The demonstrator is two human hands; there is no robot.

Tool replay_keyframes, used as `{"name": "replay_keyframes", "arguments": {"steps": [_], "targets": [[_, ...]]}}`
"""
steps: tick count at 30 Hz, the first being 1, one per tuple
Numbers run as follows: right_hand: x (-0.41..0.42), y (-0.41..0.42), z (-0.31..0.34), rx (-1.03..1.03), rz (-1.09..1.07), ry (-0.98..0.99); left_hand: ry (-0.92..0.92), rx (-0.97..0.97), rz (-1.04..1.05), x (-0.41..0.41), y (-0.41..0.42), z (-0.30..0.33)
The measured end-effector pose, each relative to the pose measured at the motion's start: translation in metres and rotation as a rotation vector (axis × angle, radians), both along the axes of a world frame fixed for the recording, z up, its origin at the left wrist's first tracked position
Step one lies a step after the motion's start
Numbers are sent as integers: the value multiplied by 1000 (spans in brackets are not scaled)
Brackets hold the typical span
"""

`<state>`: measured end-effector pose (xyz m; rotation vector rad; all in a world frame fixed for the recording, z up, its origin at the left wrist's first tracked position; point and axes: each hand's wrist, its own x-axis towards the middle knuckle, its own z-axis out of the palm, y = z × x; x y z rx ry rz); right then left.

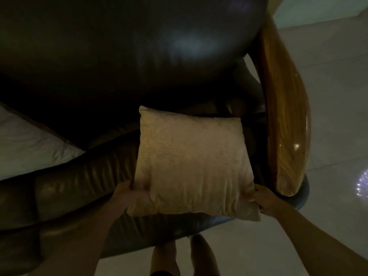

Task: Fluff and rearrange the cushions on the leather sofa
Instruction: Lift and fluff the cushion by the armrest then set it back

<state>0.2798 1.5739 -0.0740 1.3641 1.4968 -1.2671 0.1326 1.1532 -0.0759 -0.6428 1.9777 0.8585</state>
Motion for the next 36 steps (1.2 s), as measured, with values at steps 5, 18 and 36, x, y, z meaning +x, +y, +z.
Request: {"name": "replay_keyframes", "arguments": {"steps": [5,18,36], "targets": [[19,-8,18,66,29,60,63,-10,-150,29,-10,17],[-19,-52,119,403,16,459,439,-26,-58,15,-21,97],[-162,-68,323,727,44,1008,1094,163,-82,-133,-40,288]]}}
